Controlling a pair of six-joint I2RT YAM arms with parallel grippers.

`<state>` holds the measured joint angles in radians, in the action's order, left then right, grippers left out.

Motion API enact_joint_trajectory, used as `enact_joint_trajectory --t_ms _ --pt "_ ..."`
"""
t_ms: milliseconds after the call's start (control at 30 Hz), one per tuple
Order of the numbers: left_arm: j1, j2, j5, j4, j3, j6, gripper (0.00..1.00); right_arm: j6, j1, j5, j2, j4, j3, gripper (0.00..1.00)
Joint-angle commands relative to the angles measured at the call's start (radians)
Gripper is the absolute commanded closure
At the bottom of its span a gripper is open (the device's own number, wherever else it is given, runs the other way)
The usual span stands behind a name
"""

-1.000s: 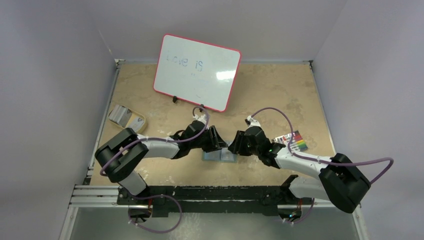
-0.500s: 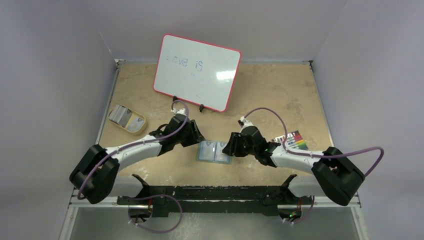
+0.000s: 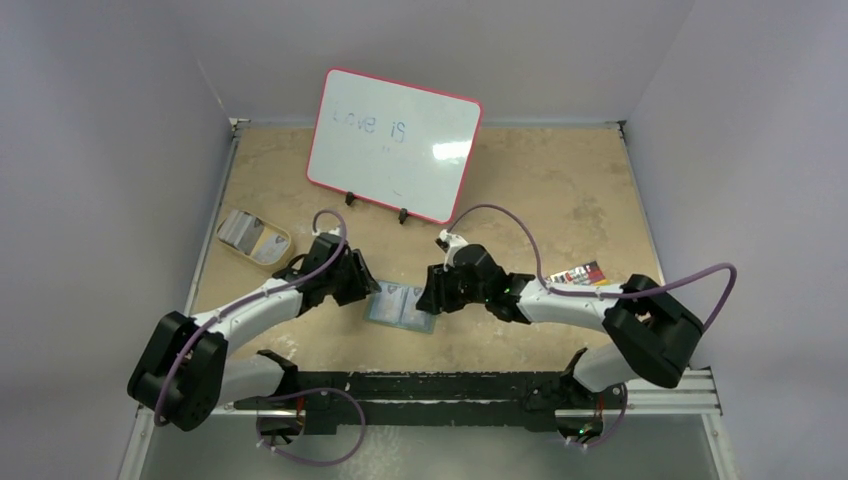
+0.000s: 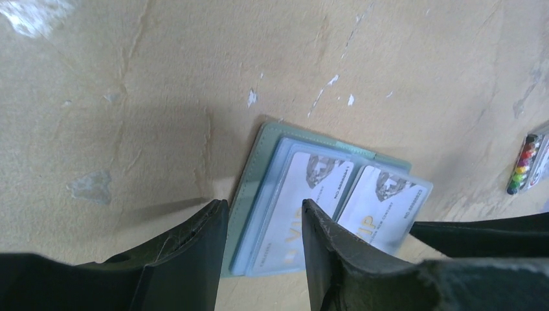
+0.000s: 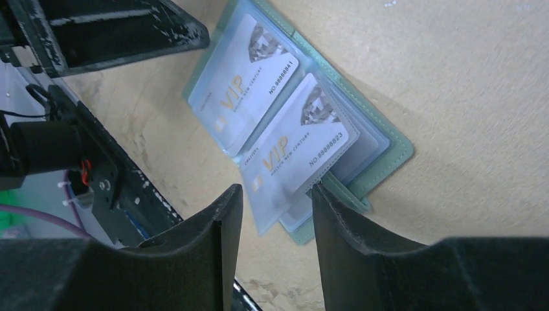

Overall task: Put the credit cards into the card holder
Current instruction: Insert the credit card into the card holder.

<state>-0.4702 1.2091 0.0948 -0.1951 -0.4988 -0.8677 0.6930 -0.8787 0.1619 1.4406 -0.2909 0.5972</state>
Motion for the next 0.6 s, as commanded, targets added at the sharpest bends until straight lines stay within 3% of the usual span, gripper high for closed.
enact_joint_trajectory --t_ms 0,200,567 --pt "0.012 -0.033 0.082 0.041 0.025 -0.001 0.55 -0.189 -0.003 -0.018 -0.043 0.081 0.062 0.52" --pt "0.02 -0.065 0.061 0.014 0.038 0.002 0.55 -0.439 -0.004 -0.026 -0.01 0.213 0.131 0.45" --pt "0.04 -0.087 0.116 0.051 0.047 -0.072 0.57 -0.574 -0.005 0.058 0.103 0.31 0.222 0.47"
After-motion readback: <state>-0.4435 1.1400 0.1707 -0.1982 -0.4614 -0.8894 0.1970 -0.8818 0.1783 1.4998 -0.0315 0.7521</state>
